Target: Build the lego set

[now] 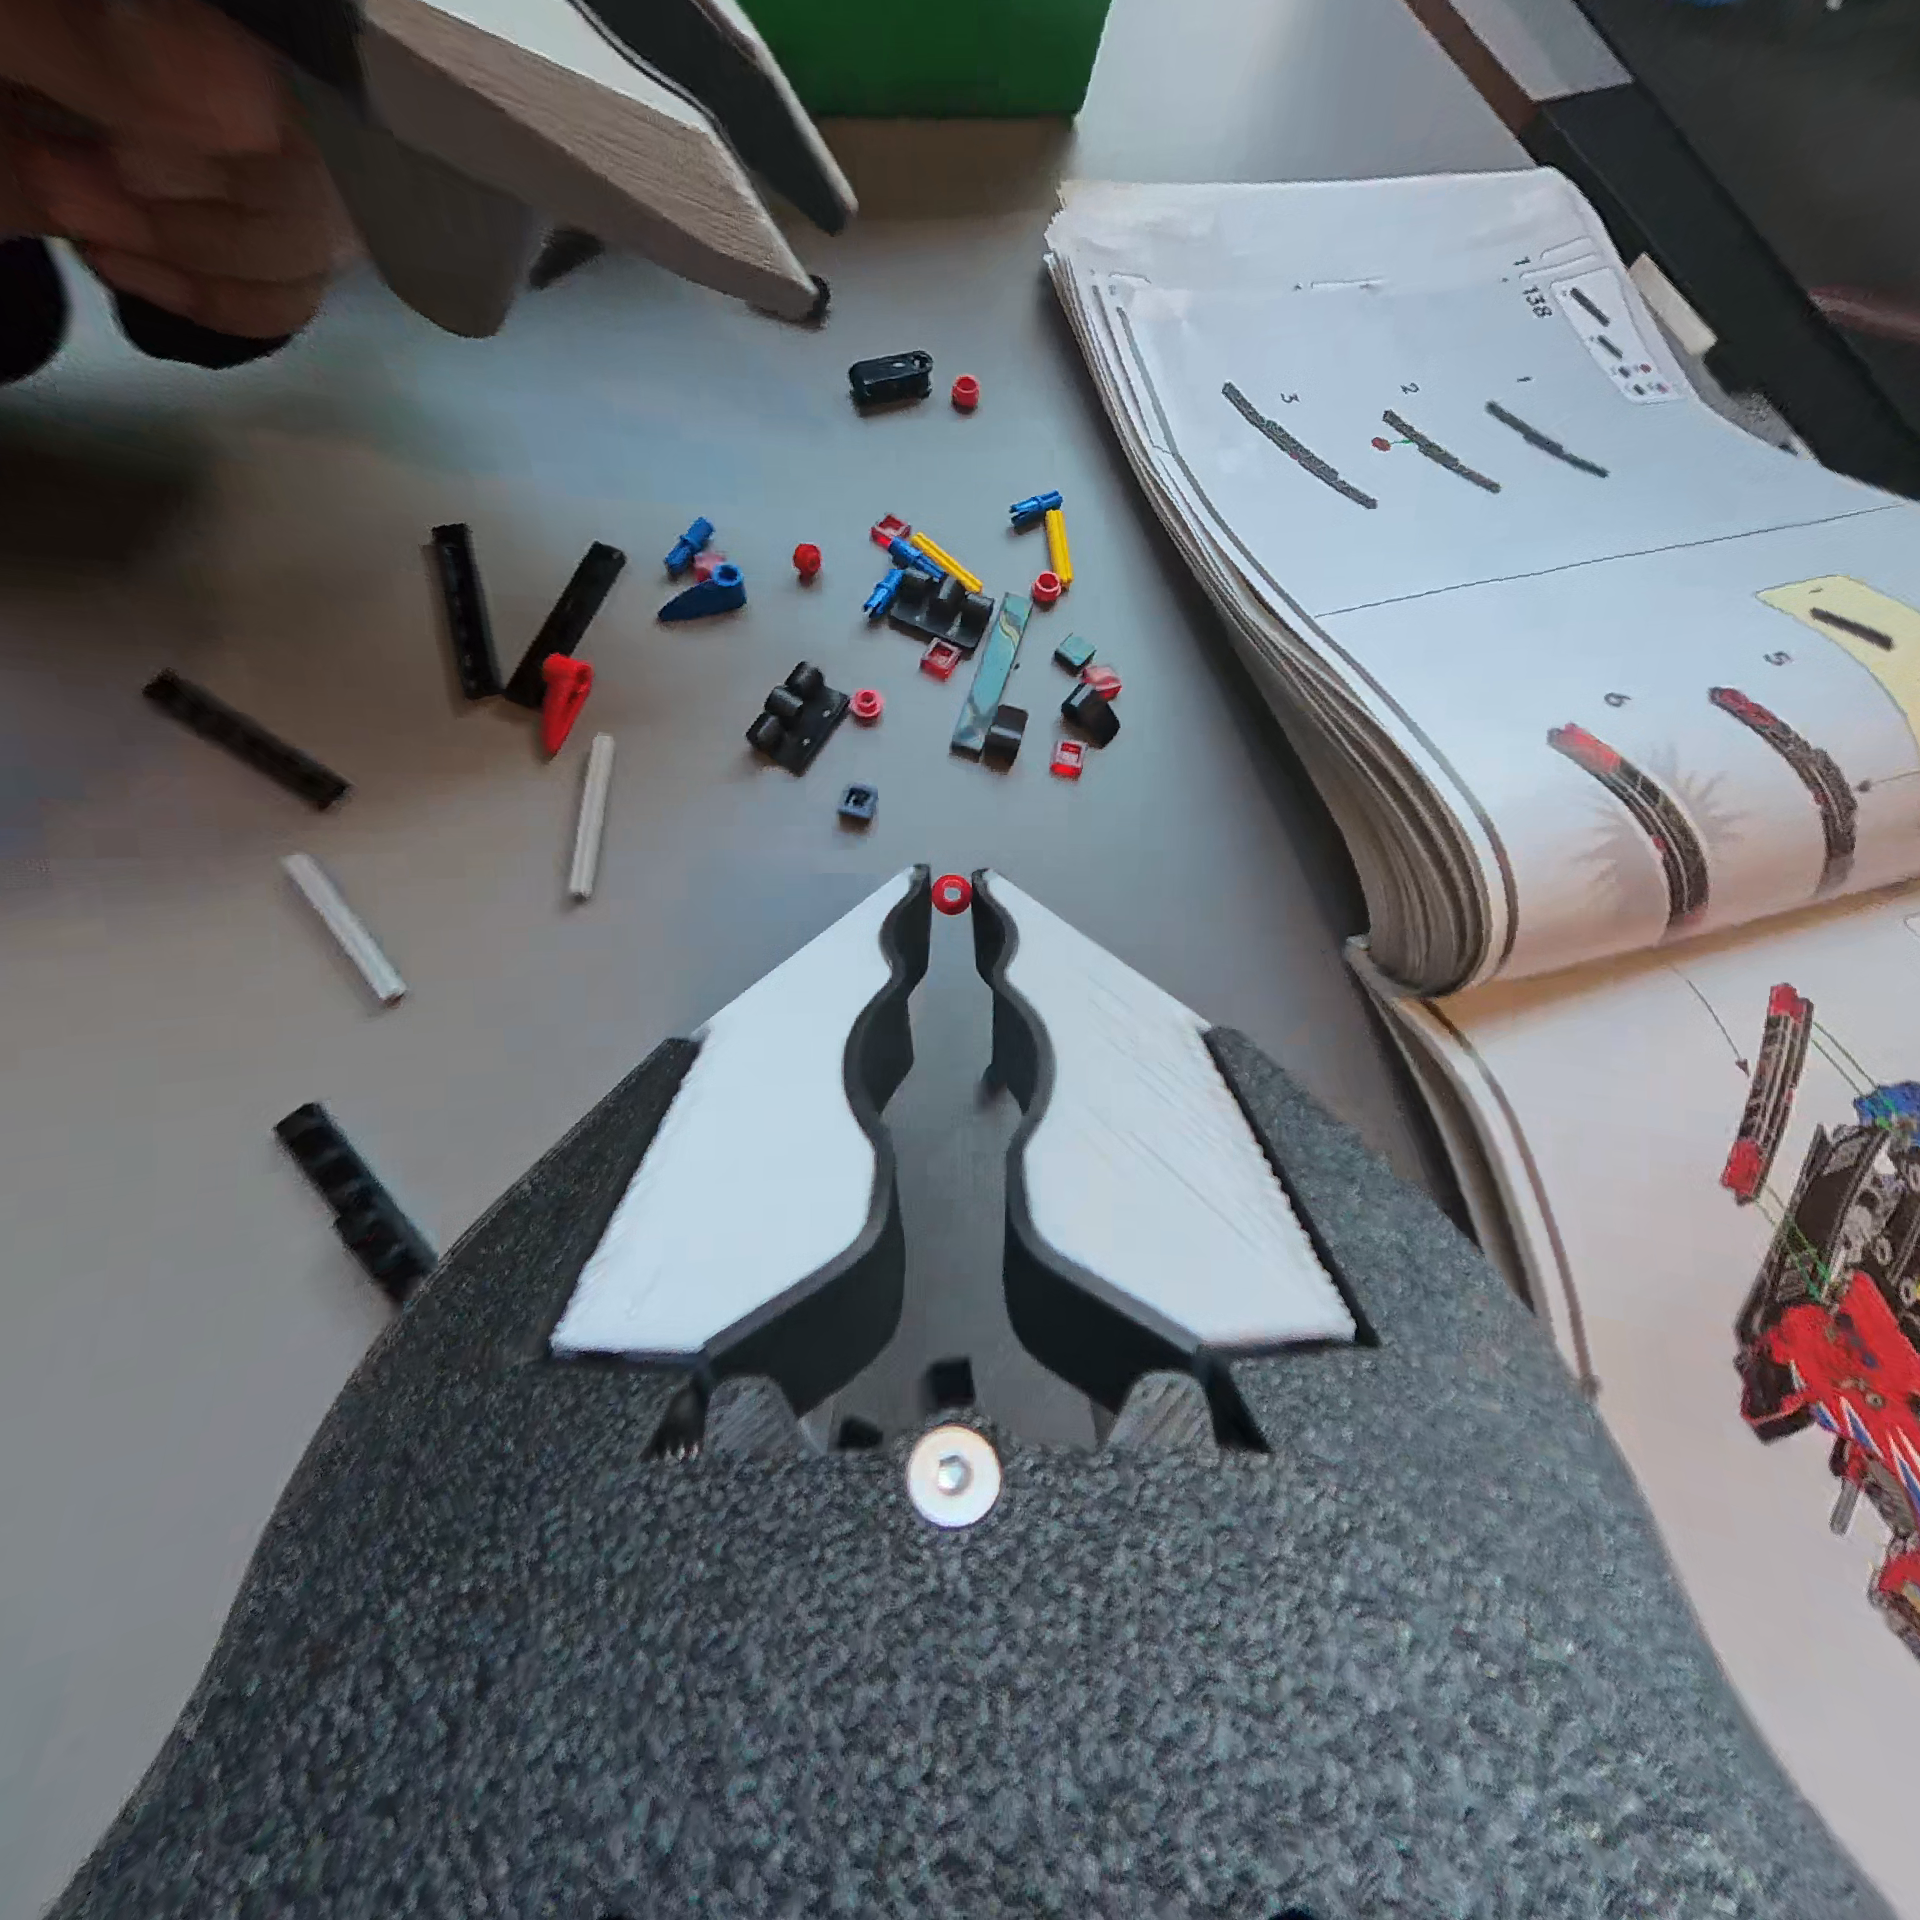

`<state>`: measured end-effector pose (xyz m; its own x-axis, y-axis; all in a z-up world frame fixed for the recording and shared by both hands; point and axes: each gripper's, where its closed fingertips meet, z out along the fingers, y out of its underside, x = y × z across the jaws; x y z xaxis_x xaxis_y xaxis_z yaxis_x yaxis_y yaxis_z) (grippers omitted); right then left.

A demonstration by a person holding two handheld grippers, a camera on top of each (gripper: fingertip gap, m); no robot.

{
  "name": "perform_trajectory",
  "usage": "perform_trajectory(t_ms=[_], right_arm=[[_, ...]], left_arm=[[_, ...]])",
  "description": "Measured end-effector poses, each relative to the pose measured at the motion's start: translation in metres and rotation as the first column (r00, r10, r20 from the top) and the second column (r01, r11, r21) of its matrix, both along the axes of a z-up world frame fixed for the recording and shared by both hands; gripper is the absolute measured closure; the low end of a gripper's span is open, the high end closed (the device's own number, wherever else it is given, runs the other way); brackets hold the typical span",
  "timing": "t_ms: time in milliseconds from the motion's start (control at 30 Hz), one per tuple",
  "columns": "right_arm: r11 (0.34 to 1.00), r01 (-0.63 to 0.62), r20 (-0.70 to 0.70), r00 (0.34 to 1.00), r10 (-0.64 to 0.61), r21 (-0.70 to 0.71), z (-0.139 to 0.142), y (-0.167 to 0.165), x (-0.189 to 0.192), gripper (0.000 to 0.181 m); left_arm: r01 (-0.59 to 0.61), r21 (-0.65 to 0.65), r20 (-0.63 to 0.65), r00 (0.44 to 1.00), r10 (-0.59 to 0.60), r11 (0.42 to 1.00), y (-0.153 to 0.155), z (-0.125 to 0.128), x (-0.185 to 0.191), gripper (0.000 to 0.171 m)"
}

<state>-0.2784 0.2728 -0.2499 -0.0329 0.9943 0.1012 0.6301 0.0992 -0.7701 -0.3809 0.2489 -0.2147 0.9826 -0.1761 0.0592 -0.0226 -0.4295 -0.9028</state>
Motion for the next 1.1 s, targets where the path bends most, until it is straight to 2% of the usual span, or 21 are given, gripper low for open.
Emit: perform_trajectory(t_ms=[233,500,633,1100], right_arm=[[0.998,-0.033,-0.131,0.991,0.027,-0.048,0.008,-0.014,0.034,0.175],[0.994,-0.078,-0.212,0.975,0.06,-0.078,0.011,-0.012,0.043,0.175],[0.987,-0.079,-0.25,0.967,0.042,-0.14,0.018,-0.01,0.045,0.175],[0.988,-0.071,-0.251,0.967,0.035,-0.134,0.017,-0.005,0.046,0.175]], left_arm=[[0.042,-0.008,-0.074,0.996,-0.043,0.999,0.002,-0.008,0.008,0.152],[0.051,-0.016,-0.118,0.992,-0.052,0.999,0.008,-0.017,0.006,0.15],[0.072,-0.019,-0.13,0.989,-0.074,0.997,0.01,-0.021,0.009,0.15],[0.071,-0.017,-0.167,0.983,-0.073,0.997,0.009,-0.023,0.004,0.149]])
